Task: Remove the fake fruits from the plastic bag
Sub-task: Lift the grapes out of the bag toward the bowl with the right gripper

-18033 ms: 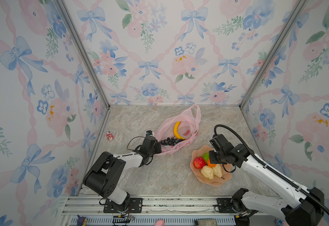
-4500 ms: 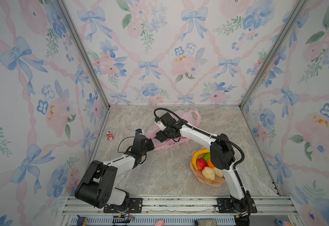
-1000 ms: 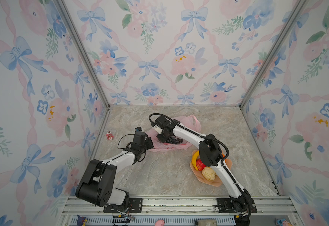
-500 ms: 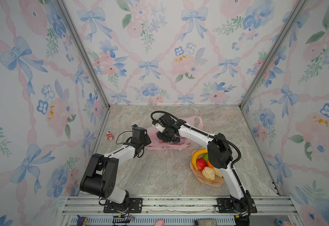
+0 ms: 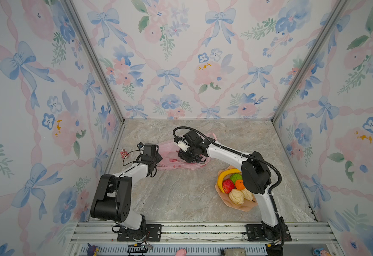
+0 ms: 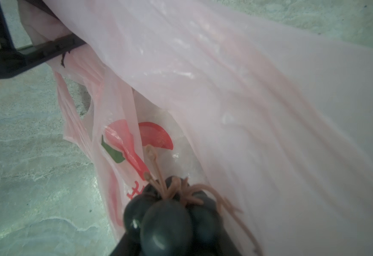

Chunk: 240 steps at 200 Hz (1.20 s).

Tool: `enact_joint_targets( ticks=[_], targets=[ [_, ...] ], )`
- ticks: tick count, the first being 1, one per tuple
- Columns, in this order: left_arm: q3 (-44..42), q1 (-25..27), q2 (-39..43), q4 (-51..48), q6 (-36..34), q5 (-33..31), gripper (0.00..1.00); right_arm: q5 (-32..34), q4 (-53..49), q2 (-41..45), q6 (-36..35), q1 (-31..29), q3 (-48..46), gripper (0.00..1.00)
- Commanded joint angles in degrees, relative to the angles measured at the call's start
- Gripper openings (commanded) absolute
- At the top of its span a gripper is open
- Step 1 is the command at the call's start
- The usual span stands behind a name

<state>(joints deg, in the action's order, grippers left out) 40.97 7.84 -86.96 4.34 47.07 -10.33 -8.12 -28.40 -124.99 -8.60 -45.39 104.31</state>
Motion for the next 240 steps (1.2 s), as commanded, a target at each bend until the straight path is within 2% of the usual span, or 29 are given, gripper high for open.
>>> enact_joint_targets(
  ticks=[1, 60, 95, 135, 194, 240],
  targets=[
    [-0.64, -0.37, 1.49, -1.12, 1.36, -2.36, 0.00, -2.93, 4.09, 5.42, 0.39, 0.11, -2.05, 0.37],
    [-0.83, -0.41, 1.15, -1.00, 1.53, -2.23, 0.00, -8.65, 7.80, 11.67, 4.82, 1.64, -4.90, 0.37],
    [-1.07, -0.45, 1.33, -0.75, 1.62, -2.08, 0.00, -9.07, 8.37, 16.34, 6.30, 1.90, -6.53, 0.37],
    [-1.66, -0.68, 1.73, -0.10, 1.47, -1.65, 0.00, -5.37, 4.62, 22.60, 6.70, 1.90, -9.24, 0.37],
    [-3.40, -1.17, 3.20, 0.91, -0.28, -1.21, 0.00, 7.92, -8.78, 34.51, 5.93, 0.85, -15.99, 0.37],
    [-4.57, -1.38, 3.21, 2.84, -1.78, 0.07, 0.00, 11.76, -15.57, 42.65, 9.07, 0.05, -23.58, 0.37]
  ],
)
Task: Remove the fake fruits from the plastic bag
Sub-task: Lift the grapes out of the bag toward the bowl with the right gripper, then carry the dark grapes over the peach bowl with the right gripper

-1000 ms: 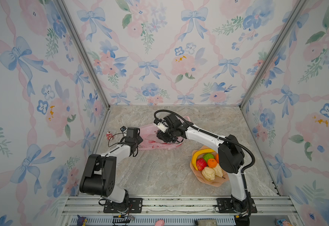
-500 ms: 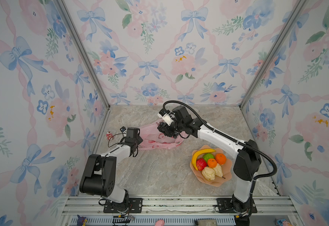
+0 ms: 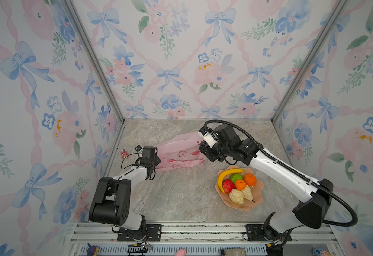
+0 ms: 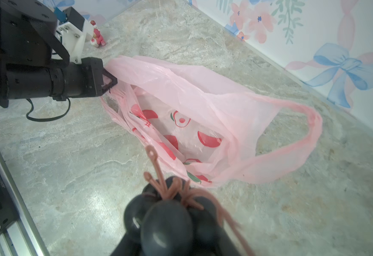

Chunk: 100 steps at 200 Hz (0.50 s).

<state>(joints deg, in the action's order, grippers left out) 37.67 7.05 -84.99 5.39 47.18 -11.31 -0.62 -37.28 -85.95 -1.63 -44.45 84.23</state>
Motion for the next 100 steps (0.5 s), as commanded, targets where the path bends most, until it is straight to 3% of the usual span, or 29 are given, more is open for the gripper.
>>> enact_joint_targets(
  ticks=[1, 100],
  targets=[
    [-1.32, -0.61, 1.24, 1.85, -1.95, 1.13, 0.00, 4.33, -6.86, 3.74, 2.17, -0.90, -3.65, 0.37],
    [-1.67, -0.55, 0.39, 3.22, -2.75, 2.77, 0.00, 11.08, -15.94, 13.48, 8.02, -6.01, -13.70, 0.37]
  ],
)
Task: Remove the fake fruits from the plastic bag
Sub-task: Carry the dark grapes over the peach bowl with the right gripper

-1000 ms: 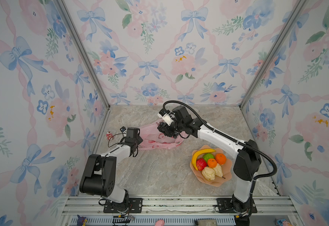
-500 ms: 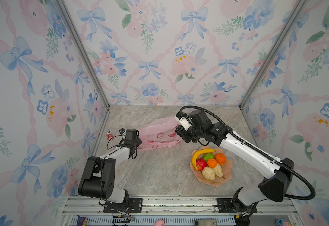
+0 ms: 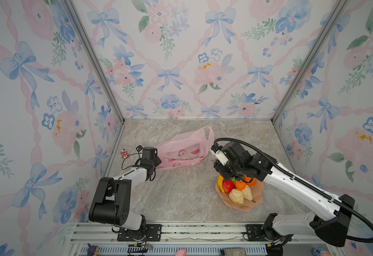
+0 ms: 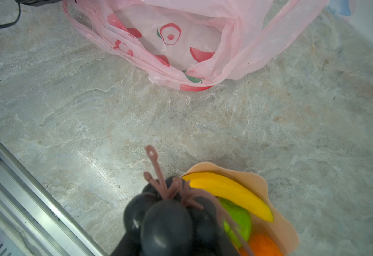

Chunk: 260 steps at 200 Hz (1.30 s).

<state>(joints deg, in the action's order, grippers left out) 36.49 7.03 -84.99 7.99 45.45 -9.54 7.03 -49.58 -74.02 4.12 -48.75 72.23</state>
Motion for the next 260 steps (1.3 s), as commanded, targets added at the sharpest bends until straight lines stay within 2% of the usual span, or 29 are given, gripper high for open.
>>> enact_joint_targets(
  ticks=[1, 98, 149, 223, 260],
  targets=[
    [-0.47, -0.52, 0.37, 0.62, -1.04, 1.01, 0.00, 3.52, -3.75, 1.57, 2.33, -1.79, -1.76, 0.37],
    [-1.79, -0.52, 1.09, 1.19, -1.15, 1.44, 0.00, 8.23, -8.96, 0.98, 7.18, -8.58, -6.60, 0.37],
    [-1.77, -0.52, 0.41, 1.66, -1.07, 1.83, 0.00, 13.05, -11.64, -0.51, 9.92, -8.99, -7.74, 0.37],
    [-2.04, -0.57, 0.44, 1.49, -1.28, 1.45, 0.00, 11.87, -8.04, -2.59, 10.90, -8.31, -12.41, 0.38],
    [-1.66, -0.50, 0.23, 1.50, -1.24, 1.50, 0.00, 11.34, -6.45, -3.13, 11.17, -8.11, -13.20, 0.45]
  ],
)
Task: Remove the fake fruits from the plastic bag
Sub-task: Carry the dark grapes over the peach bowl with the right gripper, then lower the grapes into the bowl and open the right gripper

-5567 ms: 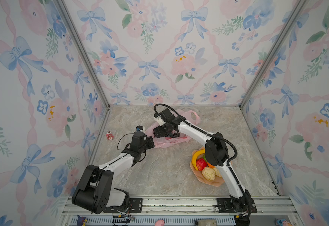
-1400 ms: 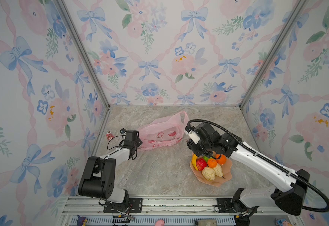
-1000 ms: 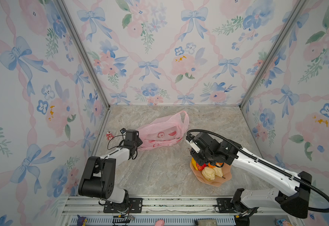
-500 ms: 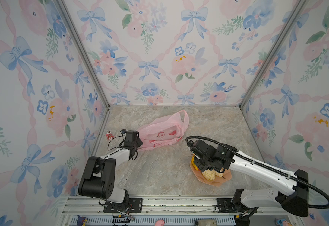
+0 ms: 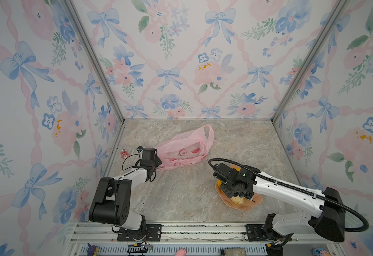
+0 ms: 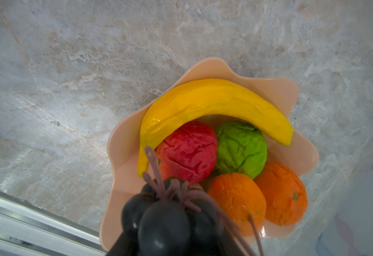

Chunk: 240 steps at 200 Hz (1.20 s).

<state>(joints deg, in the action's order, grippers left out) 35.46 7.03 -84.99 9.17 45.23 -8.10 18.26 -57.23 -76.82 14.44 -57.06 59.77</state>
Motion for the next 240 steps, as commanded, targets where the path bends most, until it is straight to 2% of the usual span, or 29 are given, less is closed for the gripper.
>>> enact_joint_targets(
  ticks=[1, 62, 100, 121, 146, 184, 200, 208, 240],
  targets=[
    [-0.64, -0.51, 0.20, 0.32, -1.02, 0.12, 0.00, 0.06, 1.22, -0.34, 0.86, 0.19, -0.72, 0.46],
    [-0.75, -0.62, 0.54, -0.08, -1.20, -0.41, 0.00, -1.21, 2.04, -2.29, 0.99, 0.33, -1.06, 0.56],
    [-0.61, -0.61, 0.41, -0.10, -1.29, -0.27, 0.00, -1.39, 1.39, -2.38, 1.44, 0.29, -0.93, 0.56],
    [-0.44, -0.70, 0.44, -0.11, -1.35, -0.41, 0.00, -1.17, 0.14, -1.90, 1.72, 0.24, -0.63, 0.64],
    [-0.26, -0.75, 0.70, -0.50, -1.55, -0.43, 0.00, -3.22, -0.99, -1.14, 2.52, -0.57, -0.24, 0.68],
    [-0.04, -1.00, 0.66, -0.79, -1.59, -0.52, 0.00, -4.99, -3.07, -2.27, 3.74, -2.09, 1.27, 0.69],
    [0.00, -0.96, 0.55, -0.82, -1.62, -0.52, 0.00, -4.28, -3.66, -2.62, 4.00, -2.18, 1.71, 0.80],
    [-0.04, -0.97, 0.59, -0.73, -1.64, -0.55, 0.00, -3.60, -3.86, -2.74, 4.42, -2.18, 1.75, 0.82],
    [-0.04, -0.98, 0.20, -0.67, -1.73, -0.45, 0.00, -2.28, -4.63, -3.34, 5.34, -2.15, 1.89, 0.79]
  ],
)
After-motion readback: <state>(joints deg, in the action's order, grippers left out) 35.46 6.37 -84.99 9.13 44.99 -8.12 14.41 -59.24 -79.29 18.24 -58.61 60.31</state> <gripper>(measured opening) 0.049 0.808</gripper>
